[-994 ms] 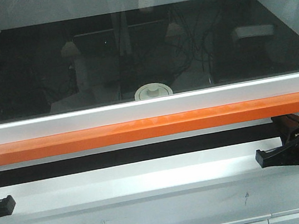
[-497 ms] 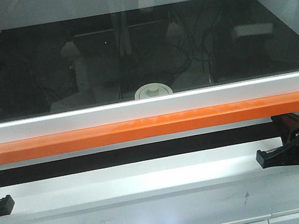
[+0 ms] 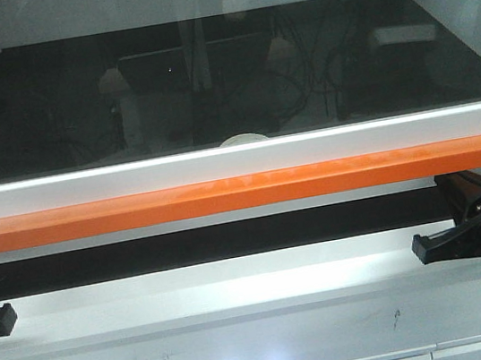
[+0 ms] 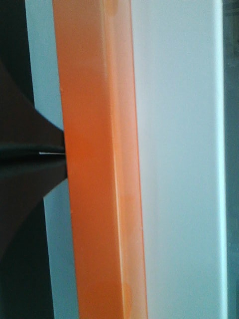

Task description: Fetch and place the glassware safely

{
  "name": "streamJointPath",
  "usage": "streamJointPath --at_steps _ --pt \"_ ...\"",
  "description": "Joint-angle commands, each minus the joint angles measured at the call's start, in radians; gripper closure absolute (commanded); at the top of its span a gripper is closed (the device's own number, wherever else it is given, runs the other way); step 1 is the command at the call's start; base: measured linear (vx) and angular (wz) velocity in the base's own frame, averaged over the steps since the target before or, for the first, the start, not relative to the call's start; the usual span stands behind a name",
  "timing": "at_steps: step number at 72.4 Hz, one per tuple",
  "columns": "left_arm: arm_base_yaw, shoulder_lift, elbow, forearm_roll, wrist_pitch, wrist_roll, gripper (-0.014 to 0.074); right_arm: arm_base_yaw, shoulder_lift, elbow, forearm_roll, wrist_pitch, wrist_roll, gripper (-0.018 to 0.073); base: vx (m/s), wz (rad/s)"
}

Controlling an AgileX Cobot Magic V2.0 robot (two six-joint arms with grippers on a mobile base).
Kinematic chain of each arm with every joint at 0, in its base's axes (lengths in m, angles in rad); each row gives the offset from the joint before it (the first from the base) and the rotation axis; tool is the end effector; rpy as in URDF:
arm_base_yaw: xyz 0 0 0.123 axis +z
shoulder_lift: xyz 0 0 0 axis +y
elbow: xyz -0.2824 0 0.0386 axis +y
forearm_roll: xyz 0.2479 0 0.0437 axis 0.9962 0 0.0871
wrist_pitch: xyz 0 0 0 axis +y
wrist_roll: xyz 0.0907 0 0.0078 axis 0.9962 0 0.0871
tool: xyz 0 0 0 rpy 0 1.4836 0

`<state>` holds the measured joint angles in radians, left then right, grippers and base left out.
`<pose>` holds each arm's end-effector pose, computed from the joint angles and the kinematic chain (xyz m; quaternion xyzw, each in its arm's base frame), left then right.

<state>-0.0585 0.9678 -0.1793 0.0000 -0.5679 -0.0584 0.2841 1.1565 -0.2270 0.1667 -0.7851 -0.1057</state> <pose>0.1673 -0.0098 0.2202 0.0000 0.7527 -0.0385 0.6573 0.1904 0.0445 0.2186 -0.0587 0.7269 0.0586 0.6817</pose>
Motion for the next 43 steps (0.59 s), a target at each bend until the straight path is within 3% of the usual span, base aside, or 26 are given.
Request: streamJointPath --at_steps 1,24,43 --pt "-0.006 -0.04 -0.088 0.007 -0.246 -0.003 0.0603 -0.001 -0.045 -0.083 -0.038 -0.218 -0.009 0.056 0.0 0.0" --pt "-0.006 -0.074 -0.152 0.007 -0.213 -0.003 0.0603 -0.001 -0.106 -0.166 -0.039 -0.114 -0.013 0.056 0.0 0.0" --pt "-0.006 -0.119 -0.228 0.009 -0.094 -0.003 0.0603 -0.001 -0.162 -0.254 -0.039 0.017 -0.038 0.056 0.0 0.0"
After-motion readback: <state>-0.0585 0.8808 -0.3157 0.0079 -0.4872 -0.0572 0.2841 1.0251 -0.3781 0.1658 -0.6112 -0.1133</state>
